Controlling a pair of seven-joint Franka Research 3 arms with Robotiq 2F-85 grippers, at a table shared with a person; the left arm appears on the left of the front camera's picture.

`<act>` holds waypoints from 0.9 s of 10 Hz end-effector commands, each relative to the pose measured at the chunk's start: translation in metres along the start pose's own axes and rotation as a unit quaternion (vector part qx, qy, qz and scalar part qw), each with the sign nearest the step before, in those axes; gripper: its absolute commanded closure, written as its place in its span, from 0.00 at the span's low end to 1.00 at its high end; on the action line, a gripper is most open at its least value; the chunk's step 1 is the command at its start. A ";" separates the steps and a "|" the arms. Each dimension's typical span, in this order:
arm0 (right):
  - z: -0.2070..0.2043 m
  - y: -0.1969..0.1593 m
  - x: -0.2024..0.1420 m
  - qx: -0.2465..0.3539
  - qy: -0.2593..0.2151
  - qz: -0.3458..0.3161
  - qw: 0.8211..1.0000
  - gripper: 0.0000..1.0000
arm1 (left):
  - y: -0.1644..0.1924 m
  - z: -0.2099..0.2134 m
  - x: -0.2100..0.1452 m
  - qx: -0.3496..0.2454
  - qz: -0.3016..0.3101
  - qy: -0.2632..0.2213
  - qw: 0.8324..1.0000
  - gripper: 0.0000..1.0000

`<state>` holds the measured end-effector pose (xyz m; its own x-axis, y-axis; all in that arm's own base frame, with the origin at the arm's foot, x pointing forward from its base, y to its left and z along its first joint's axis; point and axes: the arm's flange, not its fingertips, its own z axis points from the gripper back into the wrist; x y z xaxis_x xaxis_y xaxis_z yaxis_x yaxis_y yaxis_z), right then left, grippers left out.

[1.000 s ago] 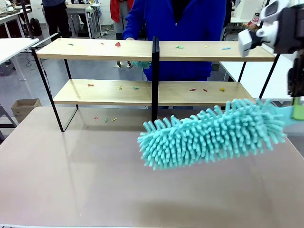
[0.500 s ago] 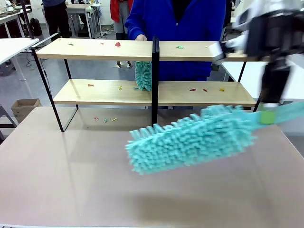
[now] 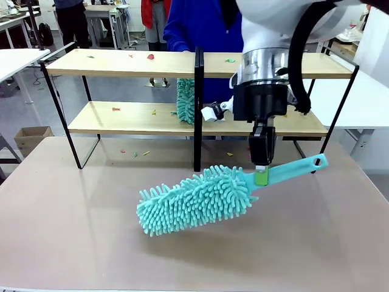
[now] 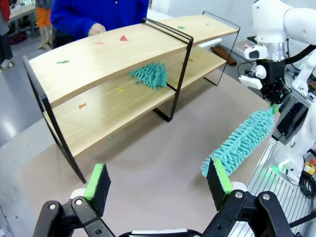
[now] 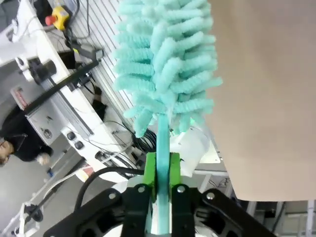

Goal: Clean the shelves.
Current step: Clean a randomly selected level of the Shelf with the Duster.

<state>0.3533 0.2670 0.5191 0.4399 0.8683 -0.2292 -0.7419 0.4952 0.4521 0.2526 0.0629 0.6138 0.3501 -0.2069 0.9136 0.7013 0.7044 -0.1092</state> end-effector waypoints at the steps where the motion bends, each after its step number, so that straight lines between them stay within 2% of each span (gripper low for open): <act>1: 0.031 -0.012 -0.082 0.029 -0.086 -0.055 0.994 0.88 | 0.000 0.000 0.000 0.000 0.000 0.002 1.000 0.00; 3: 0.045 -0.021 -0.178 0.036 -0.149 -0.107 0.982 0.88 | 0.000 0.000 0.000 0.000 0.000 0.002 1.000 0.00; 5: 0.036 -0.021 -0.242 0.037 -0.197 -0.146 0.969 0.88 | 0.000 0.000 0.000 0.000 0.000 0.002 1.000 0.00; 7: 0.021 -0.020 -0.269 0.051 -0.234 -0.158 0.958 0.88 | 0.000 0.000 0.000 0.000 0.000 0.002 1.000 0.00; 9: 0.017 -0.021 -0.273 0.057 -0.237 -0.164 0.956 0.88 | 0.000 0.000 0.000 0.000 0.000 0.002 1.000 0.00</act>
<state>0.2543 0.0126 0.5912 0.8362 0.5484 0.0099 -0.4734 0.7125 0.5179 0.2521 0.0626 0.6143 0.3485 -0.2079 0.9139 0.7017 0.7044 -0.1074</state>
